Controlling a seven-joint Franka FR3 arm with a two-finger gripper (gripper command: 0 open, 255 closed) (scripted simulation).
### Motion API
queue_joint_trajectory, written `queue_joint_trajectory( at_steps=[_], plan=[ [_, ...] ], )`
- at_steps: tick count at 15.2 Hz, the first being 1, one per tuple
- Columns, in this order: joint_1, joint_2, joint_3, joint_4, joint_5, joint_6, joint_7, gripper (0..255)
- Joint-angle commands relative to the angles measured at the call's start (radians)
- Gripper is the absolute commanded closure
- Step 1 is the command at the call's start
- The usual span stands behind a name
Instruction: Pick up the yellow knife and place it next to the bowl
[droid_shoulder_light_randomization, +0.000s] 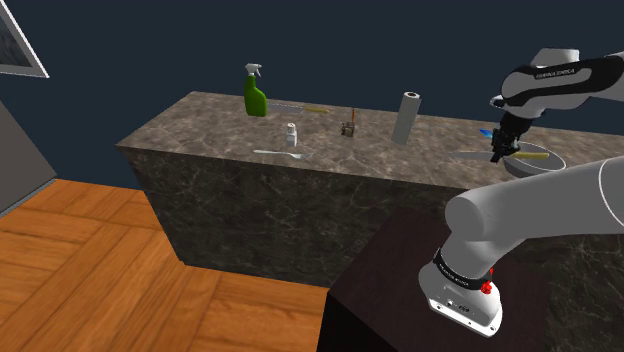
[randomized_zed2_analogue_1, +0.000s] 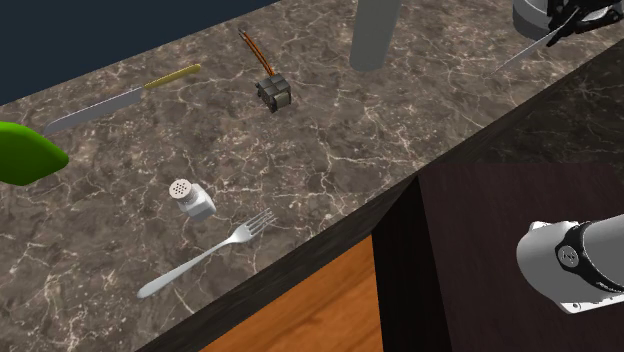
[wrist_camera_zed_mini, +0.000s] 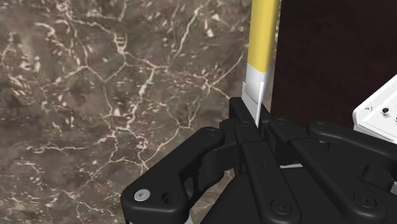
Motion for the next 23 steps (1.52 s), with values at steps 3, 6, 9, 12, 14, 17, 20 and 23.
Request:
queue_joint_trajectory(
  at_steps=[3,6,9,12,14,17,20,23],
  plan=[
    [0.009,0.032,-0.034,-0.029,-0.012,0.063,0.002,255],
    [0.016,0.057,-0.061,-0.052,-0.022,0.112,0.003,255],
    [0.025,0.086,-0.09,-0.073,-0.031,0.163,0.003,255],
    [0.038,0.119,-0.121,-0.092,-0.037,0.217,0.001,255],
    [0.042,0.13,-0.131,-0.097,-0.039,0.233,0.001,255],
    [0.043,0.13,-0.131,-0.097,-0.038,0.233,0.001,255],
    [0.043,0.13,-0.131,-0.097,-0.038,0.233,0.001,255],
    [0.043,0.13,-0.131,-0.097,-0.039,0.233,0.001,0]
  ],
)
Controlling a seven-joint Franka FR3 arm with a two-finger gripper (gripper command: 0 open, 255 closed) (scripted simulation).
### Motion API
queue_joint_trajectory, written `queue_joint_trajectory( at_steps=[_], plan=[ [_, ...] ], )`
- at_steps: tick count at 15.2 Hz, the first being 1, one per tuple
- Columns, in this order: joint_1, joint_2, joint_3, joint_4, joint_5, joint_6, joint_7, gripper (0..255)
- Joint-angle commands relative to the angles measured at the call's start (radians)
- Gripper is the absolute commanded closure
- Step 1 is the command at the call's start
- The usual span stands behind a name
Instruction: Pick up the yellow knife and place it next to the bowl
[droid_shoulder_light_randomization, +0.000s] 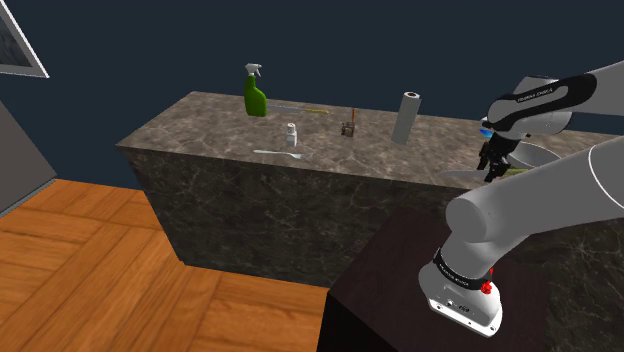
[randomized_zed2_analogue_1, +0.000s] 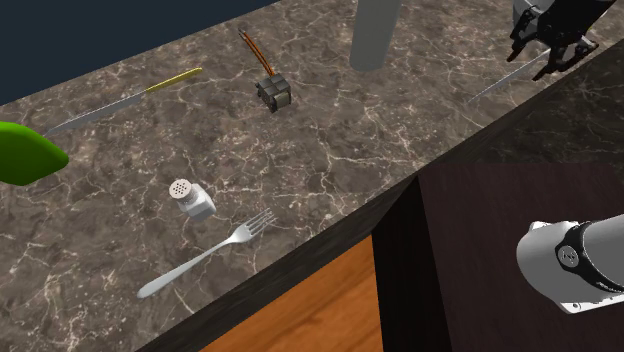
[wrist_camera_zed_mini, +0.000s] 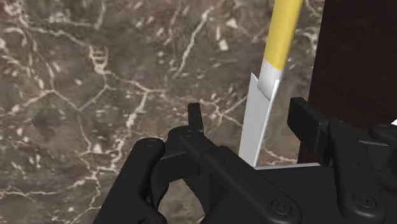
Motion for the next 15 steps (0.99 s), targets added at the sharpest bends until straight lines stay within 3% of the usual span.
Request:
queue_joint_trajectory(
  at_steps=[1,4,8,15],
  plan=[
    [0.0,0.0,0.0,-0.001,0.0,0.0,0.0,0],
    [0.0,0.0,0.0,-0.001,0.0,0.0,0.0,0],
    [-0.031,-0.096,0.095,0.063,0.025,-0.163,0.004,0],
    [-0.032,-0.095,0.095,0.063,0.025,-0.163,0.004,0]
  ],
)
